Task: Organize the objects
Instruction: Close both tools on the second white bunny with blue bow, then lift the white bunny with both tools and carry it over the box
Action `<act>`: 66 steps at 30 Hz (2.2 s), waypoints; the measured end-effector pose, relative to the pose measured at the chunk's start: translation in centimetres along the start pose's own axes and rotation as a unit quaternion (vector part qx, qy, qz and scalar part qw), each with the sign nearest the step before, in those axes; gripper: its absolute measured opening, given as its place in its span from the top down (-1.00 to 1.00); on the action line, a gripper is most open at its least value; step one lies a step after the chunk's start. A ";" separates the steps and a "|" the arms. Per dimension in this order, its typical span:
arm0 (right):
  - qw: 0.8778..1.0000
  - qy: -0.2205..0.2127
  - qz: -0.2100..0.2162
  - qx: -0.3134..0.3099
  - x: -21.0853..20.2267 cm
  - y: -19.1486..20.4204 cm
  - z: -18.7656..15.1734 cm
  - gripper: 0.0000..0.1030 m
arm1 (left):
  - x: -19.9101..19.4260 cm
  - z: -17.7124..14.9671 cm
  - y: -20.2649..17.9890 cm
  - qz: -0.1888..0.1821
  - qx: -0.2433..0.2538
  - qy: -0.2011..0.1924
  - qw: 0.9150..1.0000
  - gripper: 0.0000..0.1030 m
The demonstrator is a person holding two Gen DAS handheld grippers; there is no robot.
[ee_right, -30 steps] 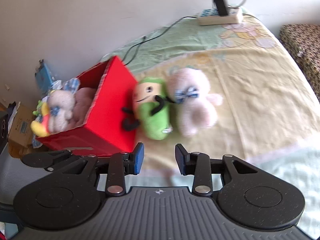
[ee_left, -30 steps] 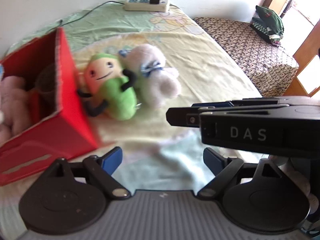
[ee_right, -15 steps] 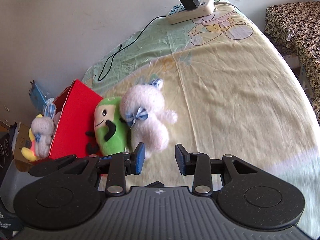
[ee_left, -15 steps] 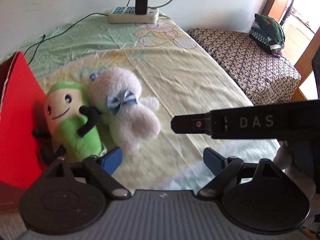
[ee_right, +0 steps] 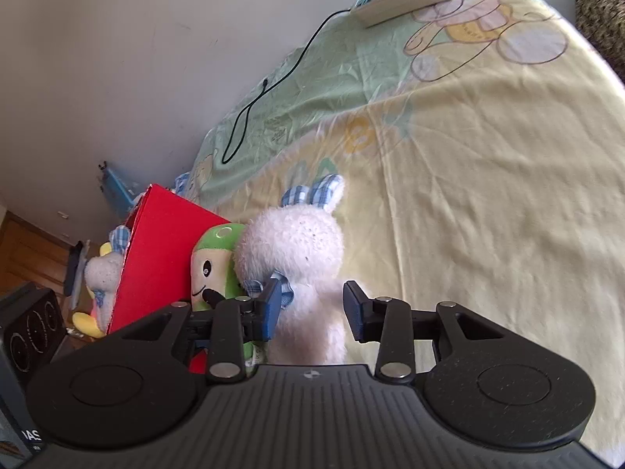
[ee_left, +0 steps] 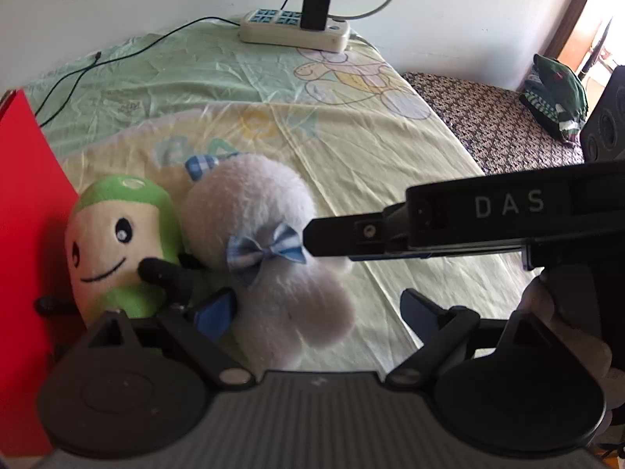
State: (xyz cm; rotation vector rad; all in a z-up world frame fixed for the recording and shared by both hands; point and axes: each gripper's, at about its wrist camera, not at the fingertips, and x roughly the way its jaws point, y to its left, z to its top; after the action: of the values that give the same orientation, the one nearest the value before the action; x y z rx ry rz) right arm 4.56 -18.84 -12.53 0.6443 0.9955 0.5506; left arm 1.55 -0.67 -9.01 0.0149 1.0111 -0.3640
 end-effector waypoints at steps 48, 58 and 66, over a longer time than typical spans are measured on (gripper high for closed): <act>0.997 0.064 0.030 0.036 -4.0 5.3 -9.3 0.27 | -9.2 -7.9 -2.4 -0.065 0.093 0.005 0.994 -0.85; 0.999 0.007 0.018 -0.026 -3.6 13.4 -11.0 0.27 | -16.0 -8.8 2.0 -0.069 0.118 -0.060 0.989 -0.85; 0.996 -0.031 0.021 -0.080 -3.0 18.8 -11.1 0.27 | -19.9 -8.6 5.6 -0.057 0.128 -0.118 0.983 -0.85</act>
State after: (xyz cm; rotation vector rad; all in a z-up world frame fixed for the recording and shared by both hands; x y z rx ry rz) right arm -9.06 -5.24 -1.74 0.5378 0.8711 0.6364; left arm -13.32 11.91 2.04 0.1438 0.7262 -0.5859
